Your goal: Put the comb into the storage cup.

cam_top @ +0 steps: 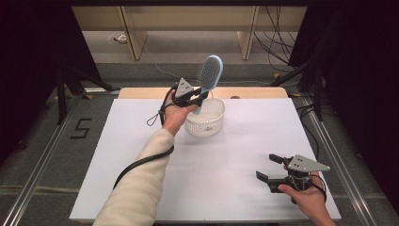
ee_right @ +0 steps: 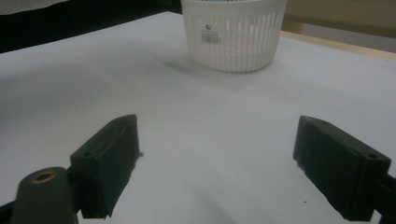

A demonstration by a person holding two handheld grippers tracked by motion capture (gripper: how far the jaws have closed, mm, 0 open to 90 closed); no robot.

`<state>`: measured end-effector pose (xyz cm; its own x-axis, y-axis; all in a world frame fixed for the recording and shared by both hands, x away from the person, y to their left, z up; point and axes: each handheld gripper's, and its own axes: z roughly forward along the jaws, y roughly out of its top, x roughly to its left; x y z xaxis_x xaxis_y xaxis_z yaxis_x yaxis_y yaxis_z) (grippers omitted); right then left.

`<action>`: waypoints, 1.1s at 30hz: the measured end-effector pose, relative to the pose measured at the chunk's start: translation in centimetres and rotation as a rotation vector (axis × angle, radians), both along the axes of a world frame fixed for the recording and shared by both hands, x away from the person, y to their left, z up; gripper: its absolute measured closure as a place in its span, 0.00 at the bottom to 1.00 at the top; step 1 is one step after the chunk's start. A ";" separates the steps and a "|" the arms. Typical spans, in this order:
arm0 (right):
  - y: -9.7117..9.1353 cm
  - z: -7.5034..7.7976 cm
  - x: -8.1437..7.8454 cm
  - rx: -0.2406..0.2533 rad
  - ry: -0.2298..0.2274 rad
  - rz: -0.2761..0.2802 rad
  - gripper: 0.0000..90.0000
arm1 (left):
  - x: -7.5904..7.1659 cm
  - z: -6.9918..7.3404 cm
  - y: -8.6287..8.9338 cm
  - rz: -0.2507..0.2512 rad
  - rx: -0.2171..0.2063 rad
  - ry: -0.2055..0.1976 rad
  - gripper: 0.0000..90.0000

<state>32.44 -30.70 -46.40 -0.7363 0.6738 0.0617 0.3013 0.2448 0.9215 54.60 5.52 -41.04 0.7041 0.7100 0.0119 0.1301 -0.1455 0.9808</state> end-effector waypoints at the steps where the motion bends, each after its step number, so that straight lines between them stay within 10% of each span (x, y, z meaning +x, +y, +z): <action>1: 0.0 0.0 0.0 0.000 -0.001 0.000 0.17 | 0.0 0.0 0.0 0.000 -0.002 0.001 0.77; 33: 0.0 0.0 0.0 -0.001 0.000 0.000 0.17 | 0.1 -0.7 -0.1 -0.003 0.012 0.015 0.77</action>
<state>32.44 -30.72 -46.42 -0.7362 0.6740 0.0610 0.3014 0.2458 0.9213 54.74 5.43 -41.70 0.7062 0.7080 0.0098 0.1445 -0.1576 0.9769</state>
